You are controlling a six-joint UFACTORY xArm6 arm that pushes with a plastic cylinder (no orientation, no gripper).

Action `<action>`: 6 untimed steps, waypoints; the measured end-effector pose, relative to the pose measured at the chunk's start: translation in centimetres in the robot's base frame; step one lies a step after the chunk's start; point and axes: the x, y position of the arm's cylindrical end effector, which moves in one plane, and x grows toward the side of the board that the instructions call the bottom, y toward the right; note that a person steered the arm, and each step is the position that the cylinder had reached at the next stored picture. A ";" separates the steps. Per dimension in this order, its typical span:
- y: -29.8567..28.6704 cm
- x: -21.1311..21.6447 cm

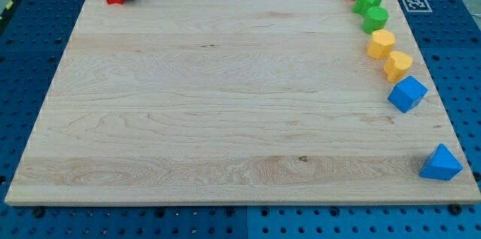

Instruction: Point your arm to the center

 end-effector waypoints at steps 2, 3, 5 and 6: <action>8.1 8.9; 13.5 17.6; 15.1 22.9; 17.0 17.9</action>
